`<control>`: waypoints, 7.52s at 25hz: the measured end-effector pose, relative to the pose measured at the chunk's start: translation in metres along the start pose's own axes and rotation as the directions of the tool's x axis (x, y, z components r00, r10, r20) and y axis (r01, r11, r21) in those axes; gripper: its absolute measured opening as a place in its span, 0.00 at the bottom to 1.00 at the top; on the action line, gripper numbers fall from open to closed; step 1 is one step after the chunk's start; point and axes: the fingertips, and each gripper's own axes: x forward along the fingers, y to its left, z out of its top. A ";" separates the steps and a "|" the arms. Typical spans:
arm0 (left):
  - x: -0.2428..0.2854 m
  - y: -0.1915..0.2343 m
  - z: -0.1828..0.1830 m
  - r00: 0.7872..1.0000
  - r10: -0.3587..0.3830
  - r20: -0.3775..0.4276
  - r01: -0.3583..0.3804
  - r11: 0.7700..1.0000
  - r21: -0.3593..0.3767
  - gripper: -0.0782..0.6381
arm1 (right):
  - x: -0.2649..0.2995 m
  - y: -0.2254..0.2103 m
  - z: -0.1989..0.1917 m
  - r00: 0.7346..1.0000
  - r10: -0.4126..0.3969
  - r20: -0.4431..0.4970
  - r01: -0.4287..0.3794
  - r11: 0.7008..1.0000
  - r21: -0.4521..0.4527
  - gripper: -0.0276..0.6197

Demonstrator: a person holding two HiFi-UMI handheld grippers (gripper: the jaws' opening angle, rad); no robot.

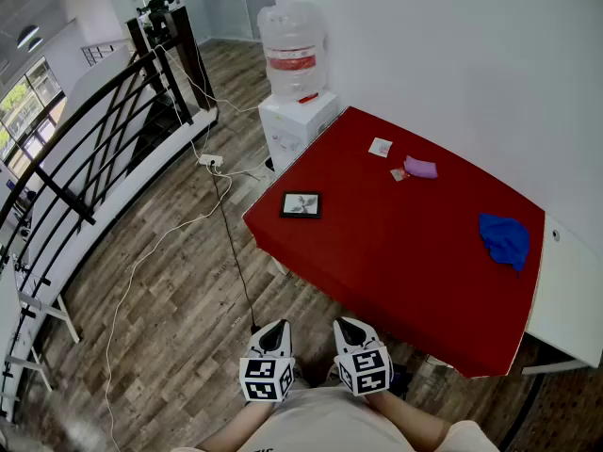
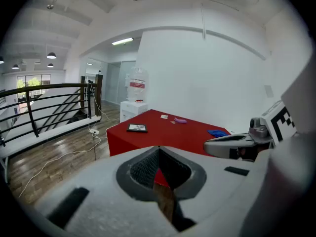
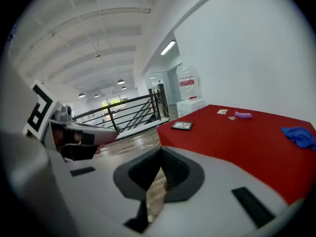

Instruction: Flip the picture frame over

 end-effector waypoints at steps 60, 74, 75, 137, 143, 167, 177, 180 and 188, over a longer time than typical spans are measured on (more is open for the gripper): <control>0.322 0.177 0.184 0.987 -0.139 -0.081 0.143 0.988 0.051 0.11 | 0.325 -0.139 0.178 0.981 -0.182 -0.061 0.187 0.977 0.102 0.05; 0.381 0.192 0.134 0.982 -0.122 -0.147 0.134 0.988 0.077 0.12 | 0.386 -0.176 0.121 0.953 -0.254 -0.162 0.275 0.954 0.118 0.05; 0.383 0.193 0.131 0.981 -0.121 -0.154 0.134 0.988 0.078 0.11 | 0.389 -0.179 0.118 0.951 -0.259 -0.172 0.280 0.954 0.111 0.05; 0.446 0.200 0.041 0.937 -0.141 -0.321 0.183 0.978 0.104 0.11 | 0.380 -0.163 0.159 0.962 -0.238 -0.133 0.257 0.956 0.142 0.14; 0.447 0.197 0.042 0.938 -0.144 -0.317 0.186 0.977 0.106 0.11 | 0.383 -0.143 0.173 0.982 -0.164 -0.099 0.179 0.969 0.169 0.14; 0.426 0.208 0.082 0.948 -0.213 -0.235 0.244 0.963 0.112 0.11 | 0.418 -0.109 0.158 0.991 0.032 -0.133 0.001 0.970 0.244 0.14; 0.418 0.226 0.075 0.944 -0.207 -0.259 0.245 0.962 0.124 0.11 | 0.459 -0.097 0.105 0.960 0.071 -0.271 -0.023 0.984 0.175 0.14; 0.418 0.241 0.072 0.949 -0.175 -0.262 0.213 0.969 0.124 0.12 | 0.466 -0.099 0.091 0.948 0.060 -0.311 -0.010 0.987 0.161 0.14; 0.415 0.265 0.057 0.946 -0.136 -0.295 0.175 0.979 0.109 0.11 | 0.462 -0.117 0.062 0.923 0.000 -0.385 0.050 0.991 0.121 0.14</control>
